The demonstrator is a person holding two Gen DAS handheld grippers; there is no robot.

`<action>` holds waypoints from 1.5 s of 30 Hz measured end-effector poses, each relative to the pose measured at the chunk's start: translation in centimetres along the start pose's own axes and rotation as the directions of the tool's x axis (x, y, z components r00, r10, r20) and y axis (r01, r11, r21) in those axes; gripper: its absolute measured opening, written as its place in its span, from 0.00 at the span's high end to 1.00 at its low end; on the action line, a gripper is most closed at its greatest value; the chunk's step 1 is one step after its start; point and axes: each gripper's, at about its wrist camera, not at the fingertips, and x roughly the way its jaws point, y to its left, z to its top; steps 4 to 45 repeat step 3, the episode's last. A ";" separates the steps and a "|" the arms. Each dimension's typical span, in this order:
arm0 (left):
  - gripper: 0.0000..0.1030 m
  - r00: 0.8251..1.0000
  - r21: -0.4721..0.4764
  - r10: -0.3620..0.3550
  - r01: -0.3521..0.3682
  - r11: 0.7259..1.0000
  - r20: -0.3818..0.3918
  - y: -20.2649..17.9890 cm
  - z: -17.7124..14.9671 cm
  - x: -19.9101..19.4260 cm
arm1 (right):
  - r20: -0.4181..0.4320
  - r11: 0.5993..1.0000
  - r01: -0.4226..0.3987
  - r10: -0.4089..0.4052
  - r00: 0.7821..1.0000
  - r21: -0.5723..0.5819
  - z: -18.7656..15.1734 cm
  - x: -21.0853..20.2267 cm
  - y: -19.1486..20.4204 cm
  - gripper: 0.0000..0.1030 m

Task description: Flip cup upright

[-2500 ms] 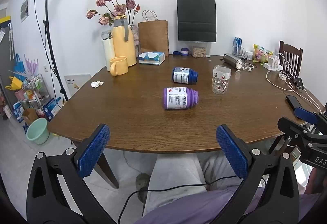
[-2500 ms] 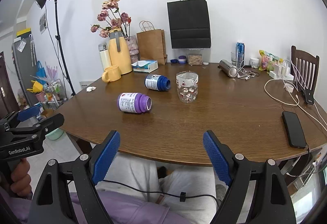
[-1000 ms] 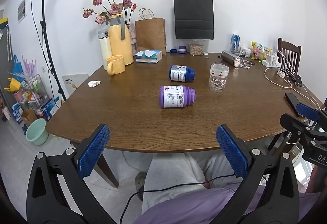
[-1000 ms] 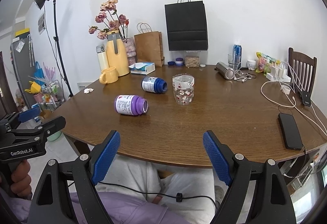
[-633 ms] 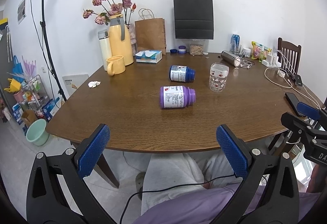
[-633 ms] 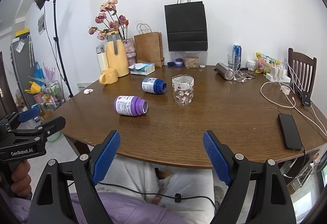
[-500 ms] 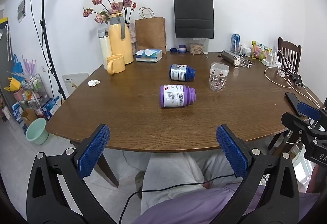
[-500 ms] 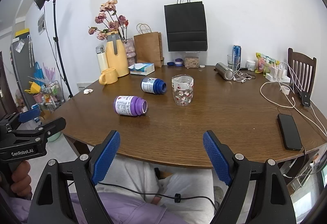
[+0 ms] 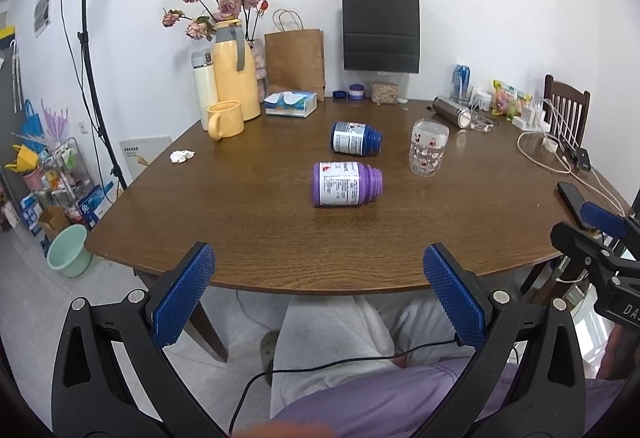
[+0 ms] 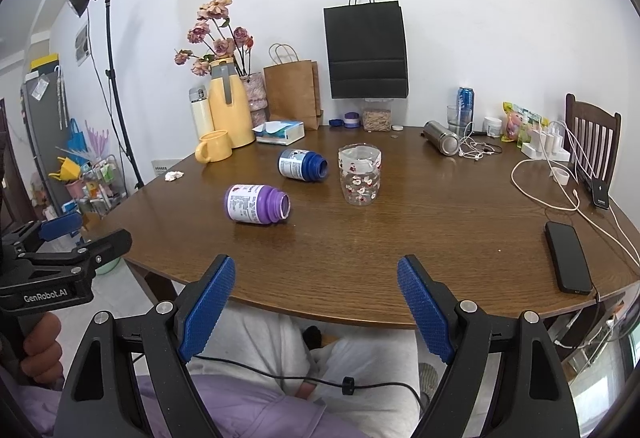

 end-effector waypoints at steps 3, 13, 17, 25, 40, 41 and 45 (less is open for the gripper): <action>0.00 1.000 -0.010 -0.007 0.007 1.000 -0.012 0.1 -0.1 0.3 | -0.002 1.000 0.000 0.000 1.000 0.000 0.0 0.1 0.0 0.15; 0.00 1.000 -0.010 -0.007 0.007 1.000 -0.012 0.1 -0.1 0.3 | -0.002 1.000 0.000 0.000 1.000 0.000 0.0 0.1 0.0 0.15; 0.00 1.000 -0.010 -0.007 0.007 1.000 -0.012 0.1 -0.1 0.3 | -0.002 1.000 0.000 0.000 1.000 0.000 0.0 0.1 0.0 0.15; 0.00 1.000 -0.010 -0.007 0.007 1.000 -0.012 0.1 -0.1 0.3 | -0.002 1.000 0.000 0.000 1.000 0.000 0.0 0.1 0.0 0.15; 0.00 1.000 -0.010 -0.007 0.007 1.000 -0.012 0.1 -0.1 0.3 | -0.002 1.000 0.000 0.000 1.000 0.000 0.0 0.1 0.0 0.15; 0.00 1.000 -0.010 -0.007 0.007 1.000 -0.012 0.1 -0.1 0.3 | -0.002 1.000 0.000 0.000 1.000 0.000 0.0 0.1 0.0 0.15; 0.00 1.000 -0.010 -0.007 0.007 1.000 -0.012 0.1 -0.1 0.3 | -0.002 1.000 0.000 0.000 1.000 0.000 0.0 0.1 0.0 0.15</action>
